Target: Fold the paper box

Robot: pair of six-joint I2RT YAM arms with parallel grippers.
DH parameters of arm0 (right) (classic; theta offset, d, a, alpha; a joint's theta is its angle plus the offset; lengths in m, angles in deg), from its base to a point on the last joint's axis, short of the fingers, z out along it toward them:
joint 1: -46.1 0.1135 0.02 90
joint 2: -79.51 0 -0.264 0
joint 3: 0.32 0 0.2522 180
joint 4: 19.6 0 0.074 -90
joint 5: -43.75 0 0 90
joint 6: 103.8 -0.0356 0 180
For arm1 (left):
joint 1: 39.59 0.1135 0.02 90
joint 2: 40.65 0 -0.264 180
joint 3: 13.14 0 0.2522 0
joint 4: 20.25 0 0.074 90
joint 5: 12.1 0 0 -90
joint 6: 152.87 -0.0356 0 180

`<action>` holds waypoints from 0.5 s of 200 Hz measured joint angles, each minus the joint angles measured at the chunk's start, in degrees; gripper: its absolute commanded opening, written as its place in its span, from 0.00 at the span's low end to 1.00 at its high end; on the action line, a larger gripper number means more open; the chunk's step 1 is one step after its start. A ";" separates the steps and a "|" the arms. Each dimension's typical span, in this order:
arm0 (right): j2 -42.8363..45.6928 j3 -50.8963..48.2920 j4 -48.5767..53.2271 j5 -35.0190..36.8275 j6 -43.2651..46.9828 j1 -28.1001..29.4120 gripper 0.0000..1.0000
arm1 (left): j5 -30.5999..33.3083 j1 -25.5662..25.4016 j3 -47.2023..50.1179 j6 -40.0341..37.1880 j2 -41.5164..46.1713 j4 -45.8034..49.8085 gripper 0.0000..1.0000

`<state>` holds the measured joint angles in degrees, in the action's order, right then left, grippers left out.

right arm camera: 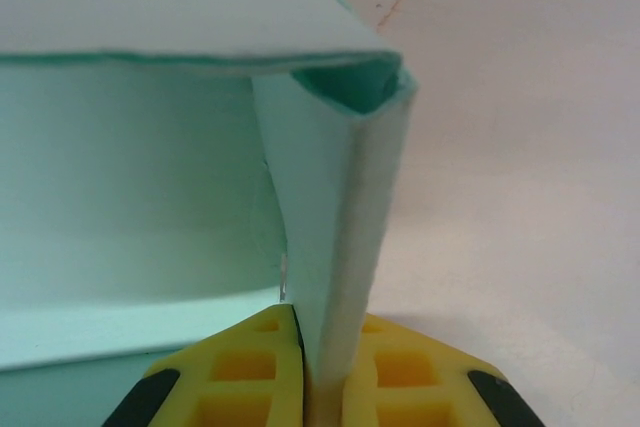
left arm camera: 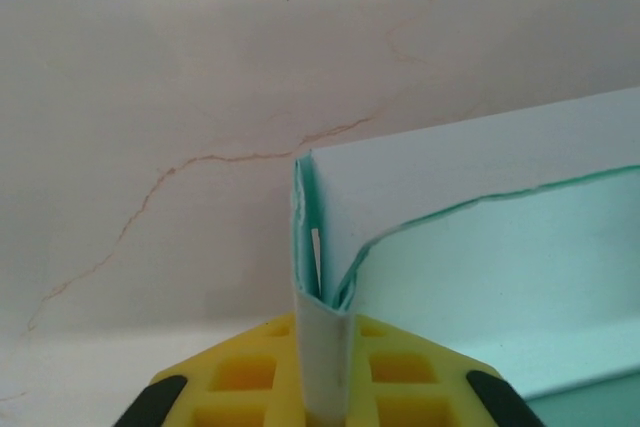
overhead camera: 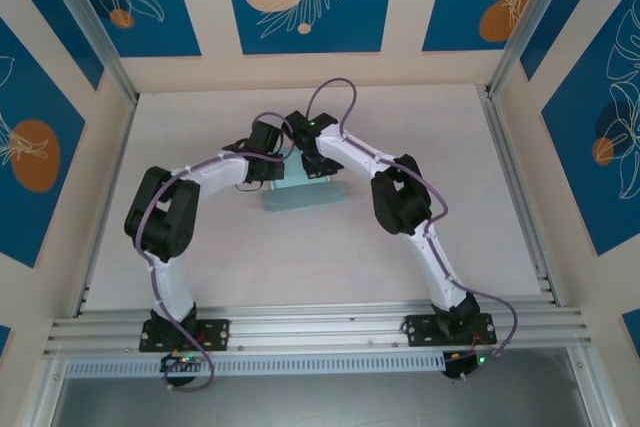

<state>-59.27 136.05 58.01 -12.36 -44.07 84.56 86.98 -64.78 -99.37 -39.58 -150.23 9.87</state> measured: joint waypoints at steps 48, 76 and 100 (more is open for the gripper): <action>0.61 -0.83 0.00 -0.70 3.17 -0.11 0.06 | -1.27 0.33 0.09 -1.36 -0.26 1.33 0.34; 0.11 0.31 0.68 -1.18 4.13 -0.13 0.06 | -1.70 0.33 0.07 -1.31 -0.33 1.95 0.34; -0.15 0.81 1.49 -1.68 4.37 -0.13 0.08 | -2.08 0.20 -0.28 -1.31 -0.50 2.84 0.42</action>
<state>-59.43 136.86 59.50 -14.04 -39.69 84.42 84.91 -64.59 -99.65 -40.90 -150.73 12.72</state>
